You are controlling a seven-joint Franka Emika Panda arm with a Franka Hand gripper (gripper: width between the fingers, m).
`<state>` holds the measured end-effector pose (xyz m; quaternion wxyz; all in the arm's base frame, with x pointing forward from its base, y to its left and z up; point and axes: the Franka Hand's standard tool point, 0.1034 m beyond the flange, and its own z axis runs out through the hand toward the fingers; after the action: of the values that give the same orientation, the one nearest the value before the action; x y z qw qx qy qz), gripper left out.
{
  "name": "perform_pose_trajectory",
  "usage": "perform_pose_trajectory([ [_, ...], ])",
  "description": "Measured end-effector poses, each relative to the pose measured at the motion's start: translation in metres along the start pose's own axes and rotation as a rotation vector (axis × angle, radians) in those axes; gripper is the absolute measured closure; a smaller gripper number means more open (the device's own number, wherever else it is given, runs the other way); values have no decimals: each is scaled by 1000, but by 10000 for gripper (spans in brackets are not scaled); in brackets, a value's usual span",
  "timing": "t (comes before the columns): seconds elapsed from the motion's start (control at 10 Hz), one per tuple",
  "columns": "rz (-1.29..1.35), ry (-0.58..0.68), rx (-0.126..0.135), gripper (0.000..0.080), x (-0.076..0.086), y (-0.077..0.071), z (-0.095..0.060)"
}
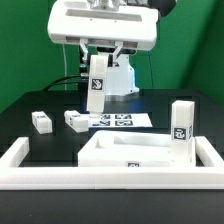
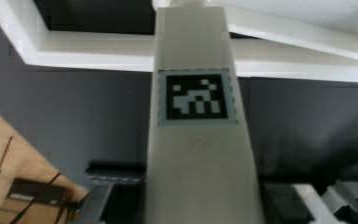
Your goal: Assemble desk
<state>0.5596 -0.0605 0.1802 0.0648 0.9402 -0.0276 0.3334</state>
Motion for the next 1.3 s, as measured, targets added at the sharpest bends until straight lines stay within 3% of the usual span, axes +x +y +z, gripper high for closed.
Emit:
perform_pose_trajectory([
  [0.3,-25,-88,31,509,-7,5,11],
  [0.5,-88,-124,32,509,5,41,15],
  [0.6,-113,-155,46,509,10,49,19],
  [0.7,-112,-158,55,509,19,46,21],
  [0.8,-71,-139,58,509,23,32,20],
  [1.1,-99,-146,56,509,18,35,23],
  [1.2,-83,-169,55,509,4,37,28],
  [1.3,-81,-197,67,509,3,43,29],
])
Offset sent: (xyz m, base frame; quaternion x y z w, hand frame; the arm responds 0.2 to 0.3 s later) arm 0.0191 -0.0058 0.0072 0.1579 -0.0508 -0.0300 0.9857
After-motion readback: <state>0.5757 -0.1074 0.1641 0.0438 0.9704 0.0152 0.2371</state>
